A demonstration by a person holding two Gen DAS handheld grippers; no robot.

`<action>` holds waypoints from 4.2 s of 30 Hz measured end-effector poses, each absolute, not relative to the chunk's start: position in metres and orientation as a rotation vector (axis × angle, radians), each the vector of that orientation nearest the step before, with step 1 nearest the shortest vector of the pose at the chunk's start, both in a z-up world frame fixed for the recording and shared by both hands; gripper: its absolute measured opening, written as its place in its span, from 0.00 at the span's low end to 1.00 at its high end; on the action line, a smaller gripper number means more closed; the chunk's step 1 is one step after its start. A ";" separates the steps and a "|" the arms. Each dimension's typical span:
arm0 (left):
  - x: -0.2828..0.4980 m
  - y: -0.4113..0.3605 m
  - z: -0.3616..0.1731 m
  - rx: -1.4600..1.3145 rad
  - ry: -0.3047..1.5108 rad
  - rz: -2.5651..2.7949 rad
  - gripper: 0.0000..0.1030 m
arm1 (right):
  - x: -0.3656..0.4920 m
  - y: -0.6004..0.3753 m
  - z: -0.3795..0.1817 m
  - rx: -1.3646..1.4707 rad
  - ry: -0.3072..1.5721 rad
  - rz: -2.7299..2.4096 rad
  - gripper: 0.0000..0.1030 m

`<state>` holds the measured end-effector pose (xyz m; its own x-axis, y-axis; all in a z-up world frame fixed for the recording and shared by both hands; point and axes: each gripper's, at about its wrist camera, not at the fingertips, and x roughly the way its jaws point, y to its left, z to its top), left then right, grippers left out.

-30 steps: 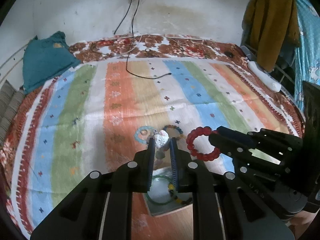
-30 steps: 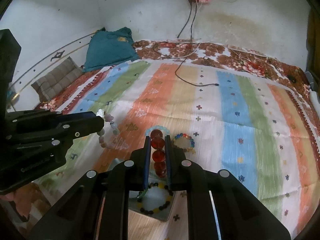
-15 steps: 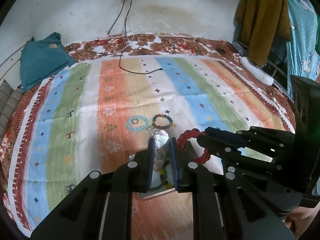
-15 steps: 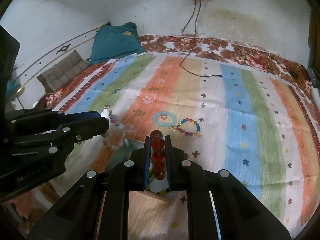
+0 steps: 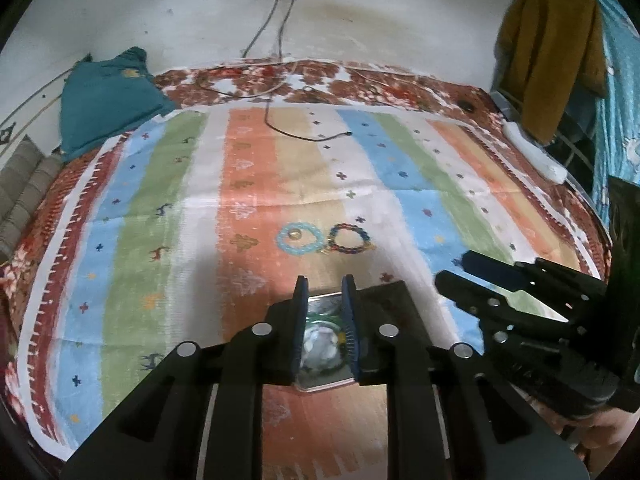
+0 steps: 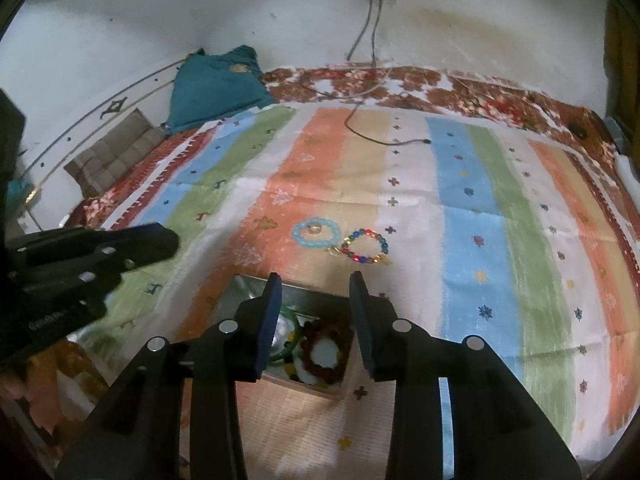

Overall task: Organize jewelry
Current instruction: 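Open both grippers to drop the bracelets into the silver tin, then move both open grippers to the light blue and multicolour bead bracelets, then grasp the light blue bead bracelet with the left gripper while the right grasps the multicolour bead bracelet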

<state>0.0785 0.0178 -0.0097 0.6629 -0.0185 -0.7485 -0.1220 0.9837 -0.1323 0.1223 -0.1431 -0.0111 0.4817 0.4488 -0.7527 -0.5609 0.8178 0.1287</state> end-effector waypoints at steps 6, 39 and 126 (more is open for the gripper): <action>0.084 0.021 -0.012 -0.172 0.863 0.077 0.27 | 0.130 -0.145 -0.014 -0.138 0.897 0.598 0.37; 0.161 0.044 -0.045 -0.126 1.014 0.152 0.62 | 0.184 -0.131 -0.029 -0.206 0.945 0.484 0.71; 0.279 0.084 -0.174 -0.089 1.300 0.206 0.11 | 0.303 -0.076 -0.161 -0.449 1.197 0.452 0.10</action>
<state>0.2790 0.0838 -0.1739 0.2527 0.1015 -0.9622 -0.2009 0.9783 0.0504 0.3028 -0.0762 -0.1606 0.2992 0.0952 -0.9494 -0.5556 0.8263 -0.0923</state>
